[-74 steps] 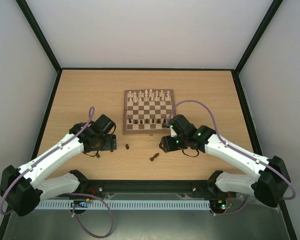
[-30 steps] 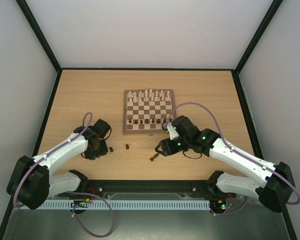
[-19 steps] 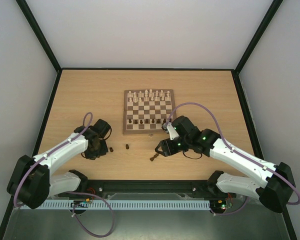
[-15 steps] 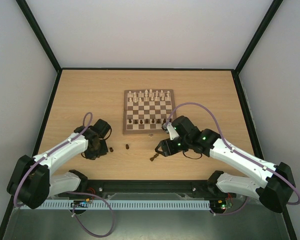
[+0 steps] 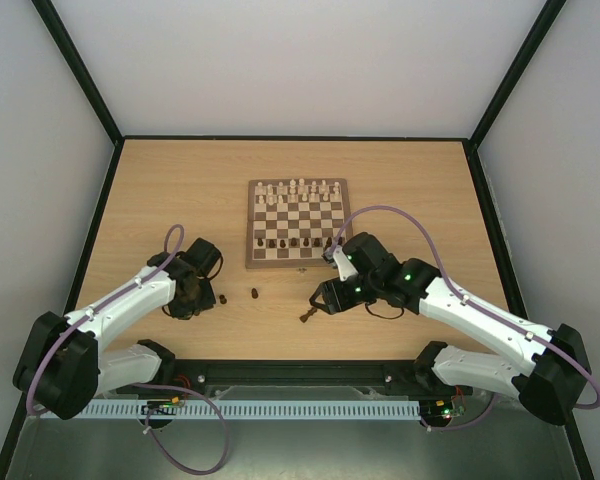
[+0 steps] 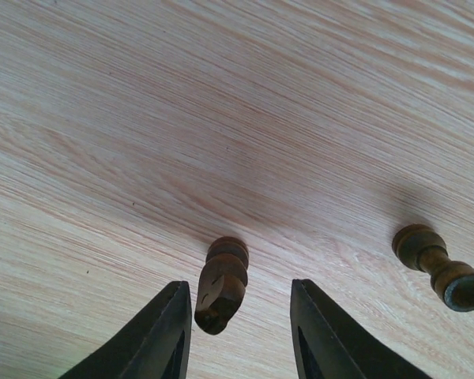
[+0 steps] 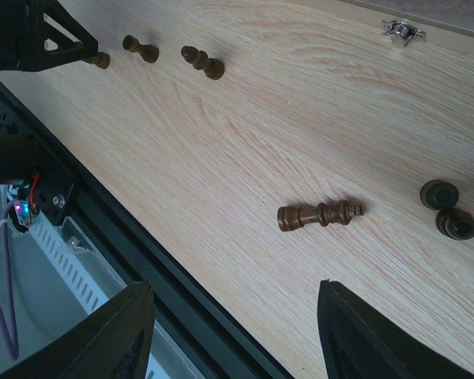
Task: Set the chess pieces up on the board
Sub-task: Pick up the chess piece at the center of the board.
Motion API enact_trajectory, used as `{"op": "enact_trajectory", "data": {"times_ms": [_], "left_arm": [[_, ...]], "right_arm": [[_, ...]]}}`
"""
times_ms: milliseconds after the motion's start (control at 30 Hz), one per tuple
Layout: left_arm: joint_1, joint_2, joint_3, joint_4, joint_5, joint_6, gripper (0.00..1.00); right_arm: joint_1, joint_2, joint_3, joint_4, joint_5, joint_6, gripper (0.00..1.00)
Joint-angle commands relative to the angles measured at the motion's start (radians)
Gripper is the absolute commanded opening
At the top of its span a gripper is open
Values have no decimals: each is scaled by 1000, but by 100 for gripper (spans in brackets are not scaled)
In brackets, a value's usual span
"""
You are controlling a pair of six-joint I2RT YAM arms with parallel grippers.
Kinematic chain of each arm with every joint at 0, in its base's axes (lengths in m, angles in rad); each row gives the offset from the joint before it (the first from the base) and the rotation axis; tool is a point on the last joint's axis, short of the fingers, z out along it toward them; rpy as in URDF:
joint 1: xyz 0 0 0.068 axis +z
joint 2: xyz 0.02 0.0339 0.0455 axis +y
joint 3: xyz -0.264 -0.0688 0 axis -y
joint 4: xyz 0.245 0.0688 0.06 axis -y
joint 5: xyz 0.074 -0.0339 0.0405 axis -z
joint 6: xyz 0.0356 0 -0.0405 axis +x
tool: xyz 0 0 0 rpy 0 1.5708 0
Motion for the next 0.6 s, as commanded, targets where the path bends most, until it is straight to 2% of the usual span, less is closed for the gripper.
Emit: {"op": "enact_trajectory", "data": {"times_ms": [0, 567], "left_arm": [[6, -2, -3, -31, -22, -15, 35], [-7, 6, -3, -35, -28, -24, 19]], "right_arm": [[14, -22, -15, -2, -15, -12, 57], [36, -28, -14, -2, -7, -11, 57]]}}
